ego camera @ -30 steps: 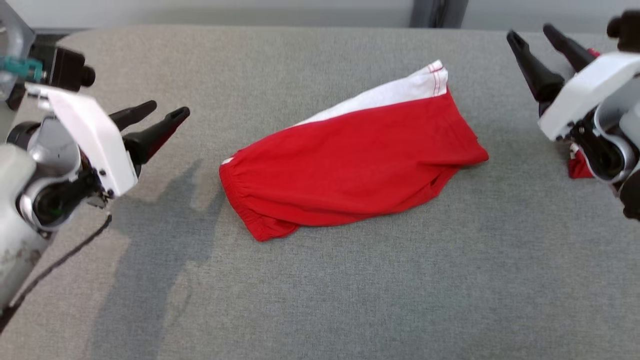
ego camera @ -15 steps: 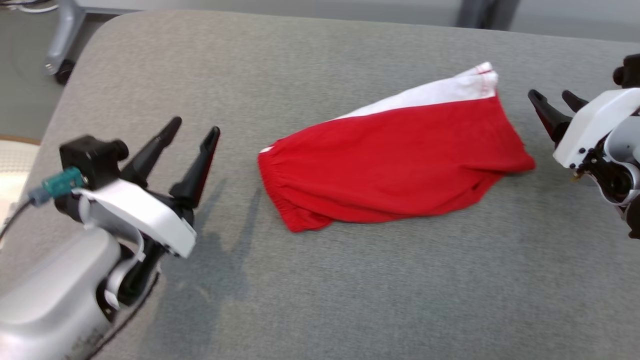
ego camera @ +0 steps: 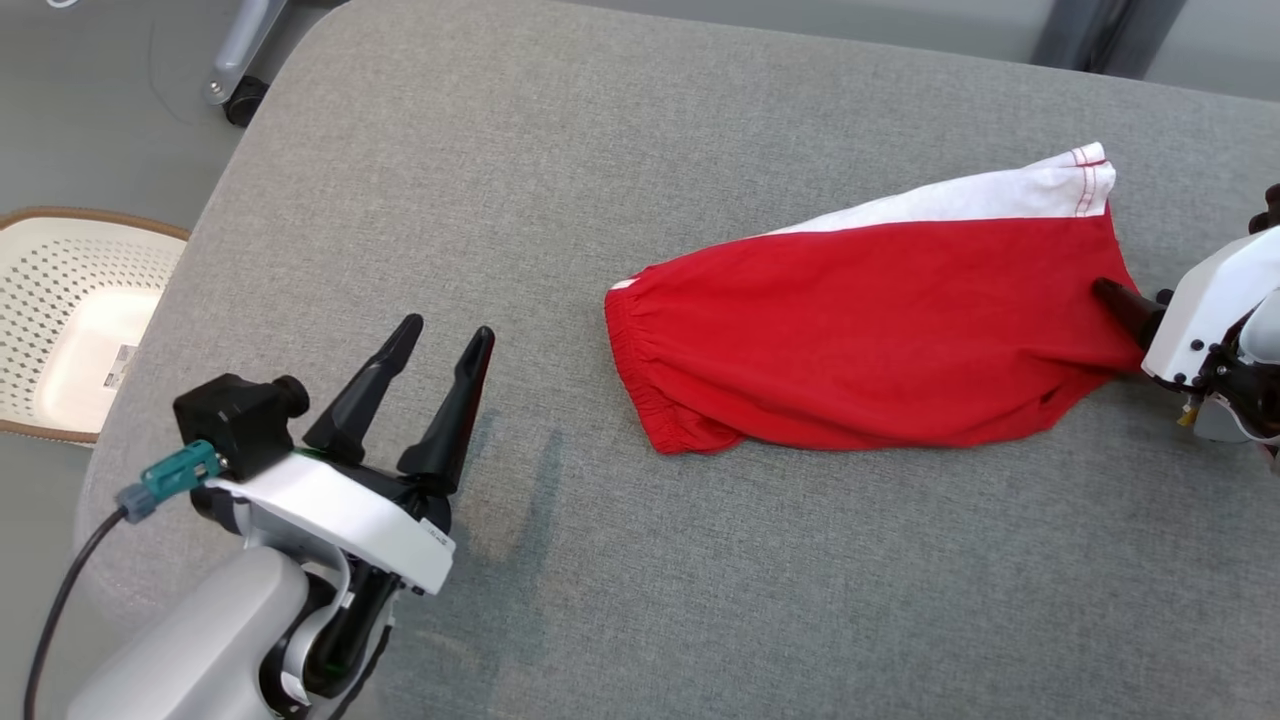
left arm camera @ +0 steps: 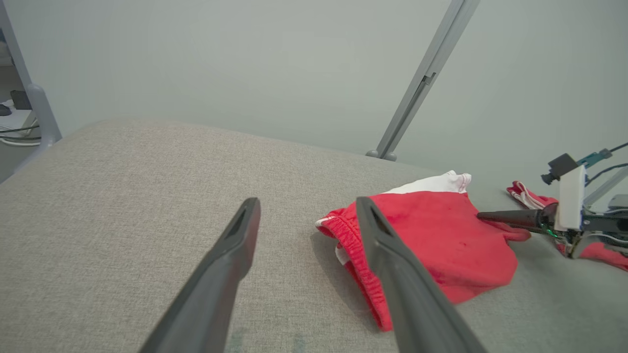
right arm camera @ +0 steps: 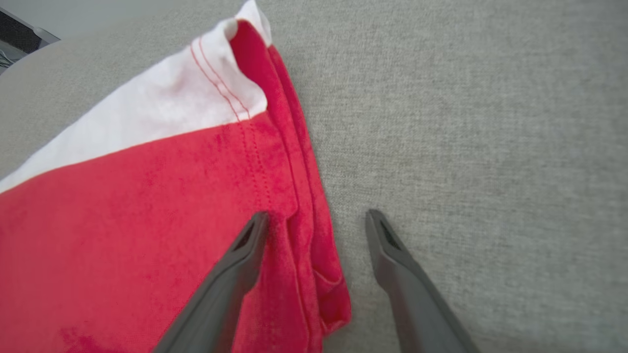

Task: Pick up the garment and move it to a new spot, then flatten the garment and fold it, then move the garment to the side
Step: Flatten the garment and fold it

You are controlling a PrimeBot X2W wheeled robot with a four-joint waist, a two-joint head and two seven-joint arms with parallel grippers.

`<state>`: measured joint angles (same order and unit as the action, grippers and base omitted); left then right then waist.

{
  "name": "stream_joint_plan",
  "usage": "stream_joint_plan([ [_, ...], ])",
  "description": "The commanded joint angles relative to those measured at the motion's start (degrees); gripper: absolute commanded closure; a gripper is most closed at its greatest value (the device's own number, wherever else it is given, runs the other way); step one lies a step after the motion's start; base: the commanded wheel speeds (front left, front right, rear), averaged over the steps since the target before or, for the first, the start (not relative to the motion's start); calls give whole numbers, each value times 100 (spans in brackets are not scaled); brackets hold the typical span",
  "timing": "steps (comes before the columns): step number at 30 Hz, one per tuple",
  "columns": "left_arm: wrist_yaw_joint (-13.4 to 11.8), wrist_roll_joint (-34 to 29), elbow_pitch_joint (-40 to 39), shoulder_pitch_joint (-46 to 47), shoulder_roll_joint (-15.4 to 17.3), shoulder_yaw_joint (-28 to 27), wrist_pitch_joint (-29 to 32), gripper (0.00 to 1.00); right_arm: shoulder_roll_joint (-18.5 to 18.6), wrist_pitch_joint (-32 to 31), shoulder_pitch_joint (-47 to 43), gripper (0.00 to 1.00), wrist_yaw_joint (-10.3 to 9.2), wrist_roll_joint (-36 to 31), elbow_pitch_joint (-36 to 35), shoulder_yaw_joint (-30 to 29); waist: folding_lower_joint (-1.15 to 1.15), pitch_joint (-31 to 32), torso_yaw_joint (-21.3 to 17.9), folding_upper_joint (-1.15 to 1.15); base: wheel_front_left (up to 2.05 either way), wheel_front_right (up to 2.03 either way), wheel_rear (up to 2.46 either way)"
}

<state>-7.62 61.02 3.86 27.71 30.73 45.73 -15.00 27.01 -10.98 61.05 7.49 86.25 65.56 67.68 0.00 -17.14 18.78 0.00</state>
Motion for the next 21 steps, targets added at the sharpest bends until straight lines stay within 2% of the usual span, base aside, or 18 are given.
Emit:
stream_joint_plan([
  [1,36,-87,-26,-84,-50,-78,-20,0,-84,-69,-79,0,1,30,17,24,0,-11,33,0,0,0,0],
  [7,87,-450,-12,-304,-305,-306,-20,0,-159,-37,-119,0,2,29,-62,28,0,-11,77,0,0,0,0],
  [8,107,-484,-1,-325,-340,-341,-14,0,-158,17,-128,13,2,21,-102,24,0,-4,75,0,0,0,0],
  [9,107,-532,13,-351,-367,-377,-15,0,-150,83,-137,73,2,28,-125,4,0,6,70,0,0,0,0],
  [10,115,-565,33,-386,-392,-397,-14,0,-152,145,-143,100,2,34,-136,-13,0,24,59,0,0,0,0],
  [21,90,-879,229,-738,-532,-643,-15,0,5,1056,-588,100,1,244,-623,-305,0,557,-308,0,0,0,0],
])
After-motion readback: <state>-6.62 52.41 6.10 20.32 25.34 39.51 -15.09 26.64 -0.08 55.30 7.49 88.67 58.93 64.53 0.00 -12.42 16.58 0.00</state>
